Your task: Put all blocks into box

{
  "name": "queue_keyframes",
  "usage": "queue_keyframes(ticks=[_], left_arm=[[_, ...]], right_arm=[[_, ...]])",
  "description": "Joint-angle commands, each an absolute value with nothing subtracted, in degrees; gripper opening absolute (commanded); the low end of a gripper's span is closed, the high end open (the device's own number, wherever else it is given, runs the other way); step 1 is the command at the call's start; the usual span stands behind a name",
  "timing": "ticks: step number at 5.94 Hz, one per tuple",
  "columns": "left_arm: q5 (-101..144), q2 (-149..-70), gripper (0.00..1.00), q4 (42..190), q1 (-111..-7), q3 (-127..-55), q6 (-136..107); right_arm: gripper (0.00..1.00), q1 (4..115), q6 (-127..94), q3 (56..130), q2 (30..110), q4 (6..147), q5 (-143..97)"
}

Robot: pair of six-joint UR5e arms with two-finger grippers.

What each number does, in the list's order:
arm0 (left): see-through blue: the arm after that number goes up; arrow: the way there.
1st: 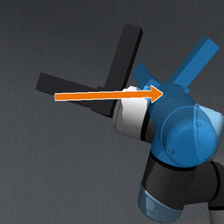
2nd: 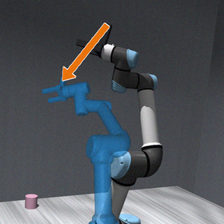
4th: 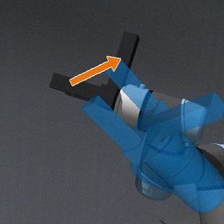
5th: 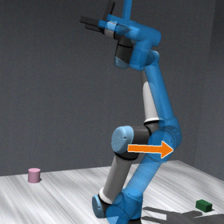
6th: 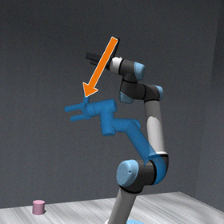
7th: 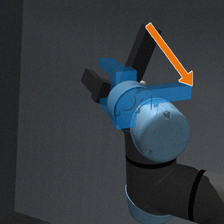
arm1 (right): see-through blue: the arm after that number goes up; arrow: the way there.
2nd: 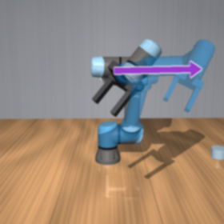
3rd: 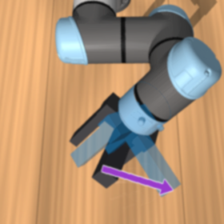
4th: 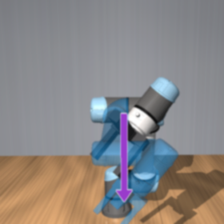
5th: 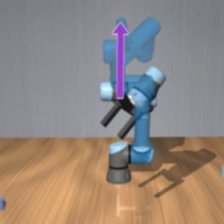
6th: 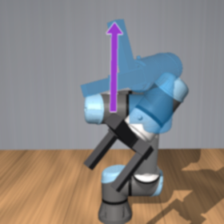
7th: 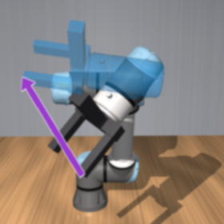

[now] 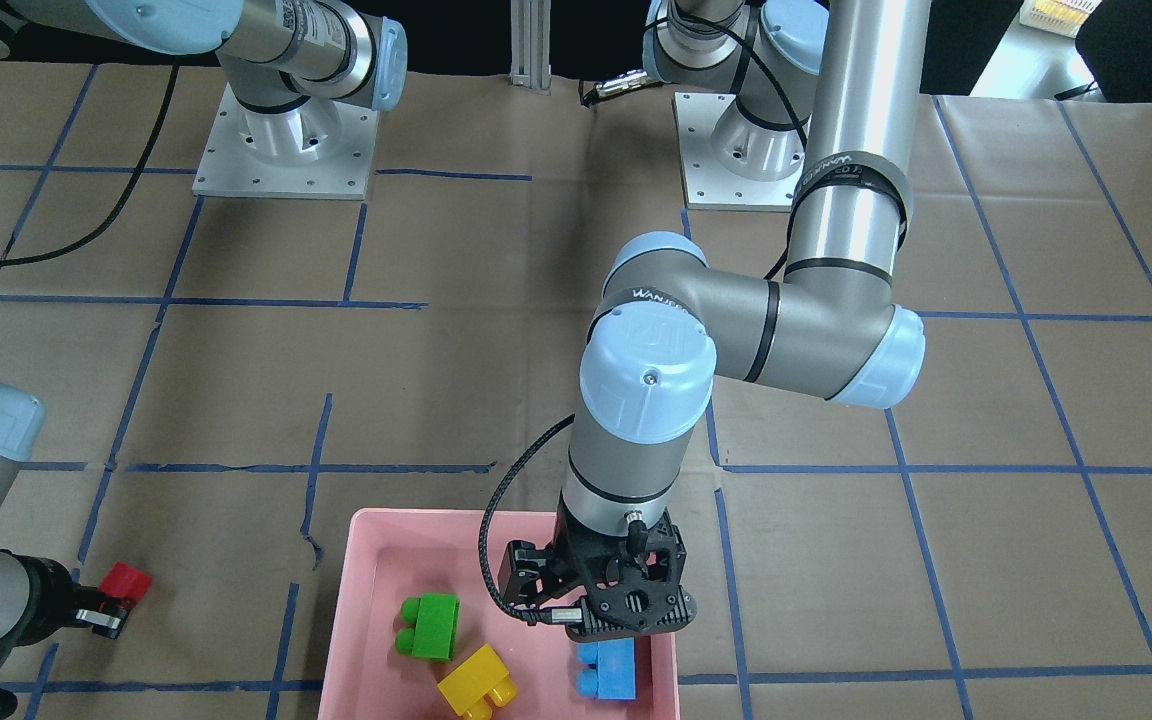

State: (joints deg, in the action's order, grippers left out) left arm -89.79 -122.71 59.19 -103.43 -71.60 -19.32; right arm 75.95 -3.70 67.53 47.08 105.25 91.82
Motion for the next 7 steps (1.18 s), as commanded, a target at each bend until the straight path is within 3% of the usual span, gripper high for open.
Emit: queue_keyframes(ticks=[1,4,7], left_arm=[[-90.09,-114.92,1.00,70.16,-102.32,-71.54,-12.52],[-93.67,-105.07,1.00,87.01,-97.74,-73.21,-9.06],[-93.61,-96.72,1.00,93.85,-94.59,-80.91,-8.18]], right_arm=[[0.31,76.72,-3.69,61.73,49.47,103.37,90.54],[0.31,84.15,-3.69,58.45,54.05,98.96,87.10],[0.32,97.44,-11.57,57.83,51.09,102.11,82.11]])
